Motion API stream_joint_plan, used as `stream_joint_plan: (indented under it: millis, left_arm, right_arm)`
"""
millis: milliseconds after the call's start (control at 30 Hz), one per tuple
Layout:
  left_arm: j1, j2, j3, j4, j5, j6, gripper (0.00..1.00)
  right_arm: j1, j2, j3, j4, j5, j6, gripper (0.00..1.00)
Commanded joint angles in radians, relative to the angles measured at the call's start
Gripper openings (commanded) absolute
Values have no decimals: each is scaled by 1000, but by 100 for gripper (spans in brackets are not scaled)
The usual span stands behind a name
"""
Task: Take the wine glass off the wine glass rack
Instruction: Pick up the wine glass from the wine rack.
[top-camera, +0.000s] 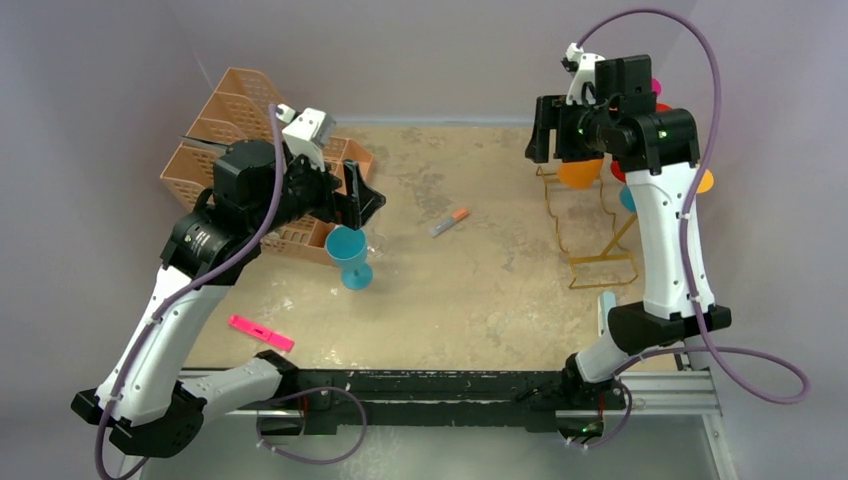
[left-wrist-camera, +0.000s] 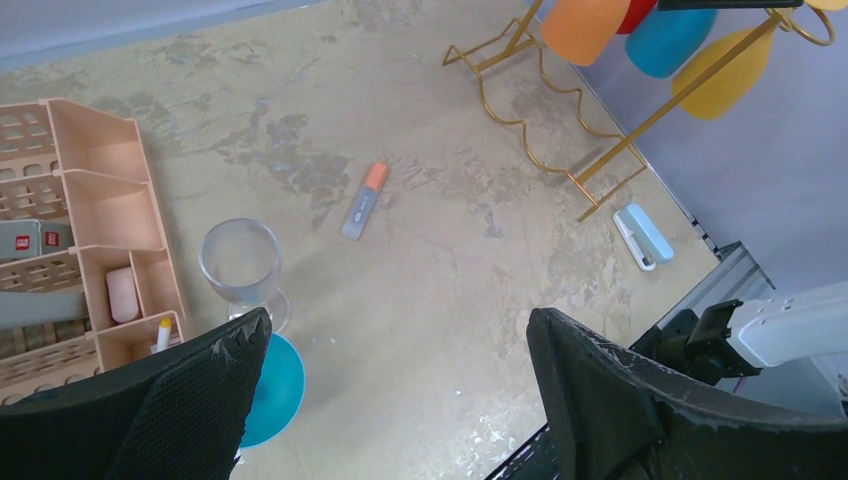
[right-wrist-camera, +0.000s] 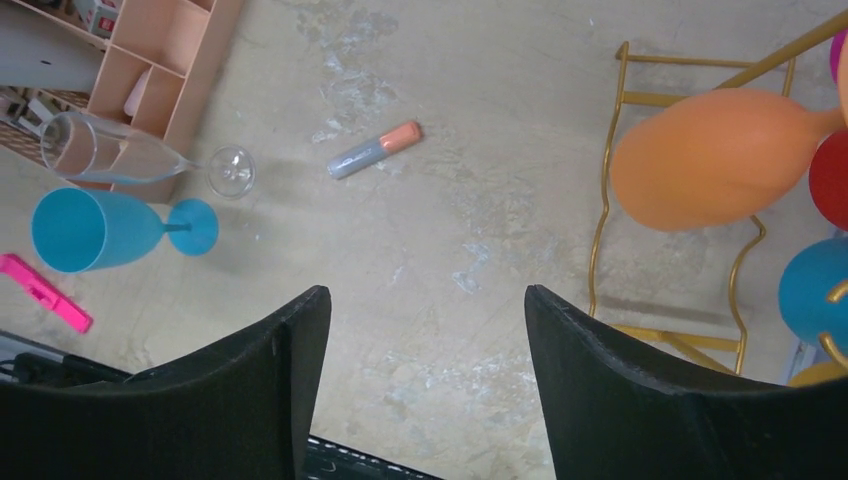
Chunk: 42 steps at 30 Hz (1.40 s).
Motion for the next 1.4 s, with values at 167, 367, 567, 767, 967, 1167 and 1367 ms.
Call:
stream_joint_plan:
  millis: [167, 367, 567, 767, 967, 1167, 1367]
  left_arm:
    - [-3, 12, 26, 41, 56, -34, 98]
    - [-2, 16, 23, 44, 59, -36, 98]
    - [-2, 28, 23, 48, 58, -34, 98]
    - [-3, 39, 25, 60, 73, -34, 98]
    - [-3, 45, 19, 81, 80, -39, 99]
    - [-3, 66, 15, 110, 117, -51, 99]
    - [-2, 92, 31, 102, 203, -42, 99]
  right_arm:
    - [-60, -35, -6, -80, -111, 19, 73]
    - [-82, -54, -38, -75, -115, 28, 72]
    - [-94, -71, -46, -75, -122, 30, 69]
    - [-102, -75, -27, -85, -100, 14, 68]
    - [-101, -134, -82, -20, -57, -5, 76]
    - [-100, -165, -109, -13, 47, -29, 78]
    - [-101, -135, -51, -40, 48, -22, 77]
